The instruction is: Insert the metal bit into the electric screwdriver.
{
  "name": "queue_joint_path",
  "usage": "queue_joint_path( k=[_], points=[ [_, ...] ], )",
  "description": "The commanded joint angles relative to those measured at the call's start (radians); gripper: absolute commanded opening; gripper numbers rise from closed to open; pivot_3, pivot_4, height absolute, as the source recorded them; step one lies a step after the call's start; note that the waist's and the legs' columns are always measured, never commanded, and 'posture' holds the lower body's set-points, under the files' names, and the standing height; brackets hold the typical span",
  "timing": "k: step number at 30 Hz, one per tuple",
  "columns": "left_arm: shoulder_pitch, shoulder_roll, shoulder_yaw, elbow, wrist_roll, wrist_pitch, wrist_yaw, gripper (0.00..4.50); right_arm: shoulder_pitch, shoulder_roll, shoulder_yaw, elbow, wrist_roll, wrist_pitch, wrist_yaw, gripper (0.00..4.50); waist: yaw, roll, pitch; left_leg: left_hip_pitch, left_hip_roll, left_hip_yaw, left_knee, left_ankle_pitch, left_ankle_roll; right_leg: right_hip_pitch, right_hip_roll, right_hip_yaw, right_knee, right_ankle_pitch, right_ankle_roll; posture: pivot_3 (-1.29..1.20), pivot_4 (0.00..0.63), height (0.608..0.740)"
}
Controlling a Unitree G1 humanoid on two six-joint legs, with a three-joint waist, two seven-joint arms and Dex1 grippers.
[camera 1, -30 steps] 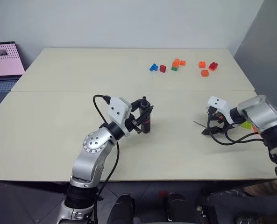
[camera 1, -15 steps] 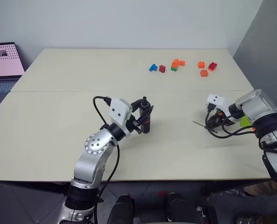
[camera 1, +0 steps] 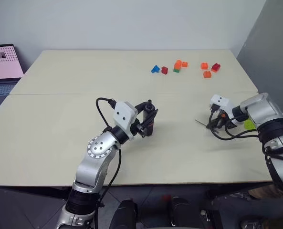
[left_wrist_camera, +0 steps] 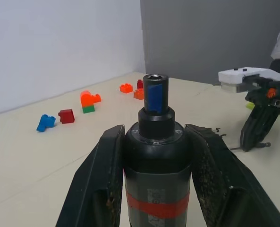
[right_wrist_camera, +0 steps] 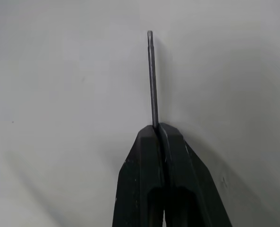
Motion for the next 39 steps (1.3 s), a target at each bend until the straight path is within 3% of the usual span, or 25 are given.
queue_joint_path(
  k=[1,8,13,22,26,39],
  points=[
    [0.007,0.009,-0.008,0.003,0.003,0.045,0.001,1.64,0.039,0.006,-0.16,-0.161,0.08,0.012,-0.104,0.0,0.0,0.0,0.0,0.0,0.0,0.0,0.0,0.0,0.0,0.0,0.0,0.0,0.0,0.0,0.0,0.0,0.15,0.74],
    [-0.05,-0.047,0.036,0.011,-0.042,0.044,0.039,1.64,0.217,0.124,-0.432,-0.563,0.247,0.042,-0.335,0.0,0.001,0.0,0.0,-0.002,0.0,-0.001,0.0,0.0,0.0,-0.001,0.0,-0.001,0.0,0.0,0.0,0.0,0.15,0.74],
    [-0.111,-0.104,0.014,0.001,-0.061,0.025,0.036,1.64,0.32,0.248,-0.53,-0.755,0.27,-0.009,-0.554,0.0,0.003,0.0,0.0,-0.004,0.0,-0.001,0.001,0.0,0.0,-0.003,0.0,-0.001,0.001,0.0,0.001,0.0,0.15,0.74],
    [-0.122,-0.109,-0.058,0.12,0.0,-0.059,-0.02,1.64,0.336,0.396,-0.594,-0.902,0.383,-0.128,-0.709,0.0,0.0,0.0,0.001,-0.004,0.0,0.0,-0.001,0.0,0.0,-0.004,0.001,0.0,0.0,0.0,0.0,0.0,0.15,0.74],
    [-0.131,-0.115,-0.082,0.174,0.052,-0.073,0.001,1.64,0.322,0.462,-0.607,-0.957,0.485,-0.083,-0.766,0.0,0.0,0.0,0.001,-0.003,0.0,-0.001,-0.001,0.0,0.0,-0.004,0.001,0.0,0.001,0.0,0.0,0.0,0.15,0.74],
    [-0.118,-0.164,-0.099,0.146,0.099,-0.05,0.073,1.64,0.342,0.521,-0.573,-1.052,0.624,-0.052,-0.867,0.0,0.0,0.0,0.001,-0.003,0.0,-0.001,-0.001,0.0,0.0,-0.003,0.001,0.0,0.001,0.0,0.0,0.0,0.15,0.74]
  ],
)
